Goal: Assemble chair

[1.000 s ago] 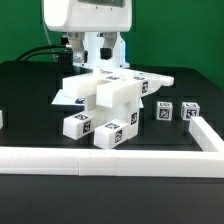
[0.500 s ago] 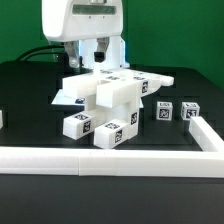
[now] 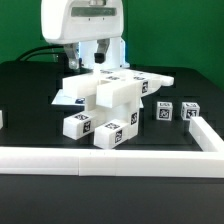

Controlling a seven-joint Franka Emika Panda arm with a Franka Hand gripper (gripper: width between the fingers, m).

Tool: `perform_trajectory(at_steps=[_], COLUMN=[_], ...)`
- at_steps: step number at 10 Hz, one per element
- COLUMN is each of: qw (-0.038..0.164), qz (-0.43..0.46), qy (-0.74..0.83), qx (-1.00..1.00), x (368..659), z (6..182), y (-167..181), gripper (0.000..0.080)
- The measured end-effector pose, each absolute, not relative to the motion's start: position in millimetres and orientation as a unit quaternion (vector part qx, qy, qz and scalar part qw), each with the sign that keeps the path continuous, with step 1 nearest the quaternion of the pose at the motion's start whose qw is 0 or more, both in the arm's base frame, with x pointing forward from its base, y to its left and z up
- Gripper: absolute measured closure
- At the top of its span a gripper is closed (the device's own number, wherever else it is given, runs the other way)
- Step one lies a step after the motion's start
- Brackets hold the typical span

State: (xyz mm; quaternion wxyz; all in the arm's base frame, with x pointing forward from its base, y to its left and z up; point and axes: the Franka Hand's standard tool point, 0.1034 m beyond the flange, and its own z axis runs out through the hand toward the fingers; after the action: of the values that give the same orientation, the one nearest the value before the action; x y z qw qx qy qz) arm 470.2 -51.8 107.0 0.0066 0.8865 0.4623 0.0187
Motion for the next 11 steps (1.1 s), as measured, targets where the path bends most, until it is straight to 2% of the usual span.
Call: perform_trajectory(at_steps=[2, 5, 8, 11], qw=[-0.002, -0.005, -0.003, -0.002], qz=[0.002, -0.008, -0.009, -0.001], qy=[0.424, 0.417, 0.413, 0.388], qx=[0.905, 0.909, 0.911, 0.922], x=[447.6, 441.7, 442.2, 464.1], z=[90.1, 75.5, 68.0, 75.4], y=[-45.1, -34.7, -24.9, -14.1], gripper=[0.015, 0.015, 0.015, 0.015])
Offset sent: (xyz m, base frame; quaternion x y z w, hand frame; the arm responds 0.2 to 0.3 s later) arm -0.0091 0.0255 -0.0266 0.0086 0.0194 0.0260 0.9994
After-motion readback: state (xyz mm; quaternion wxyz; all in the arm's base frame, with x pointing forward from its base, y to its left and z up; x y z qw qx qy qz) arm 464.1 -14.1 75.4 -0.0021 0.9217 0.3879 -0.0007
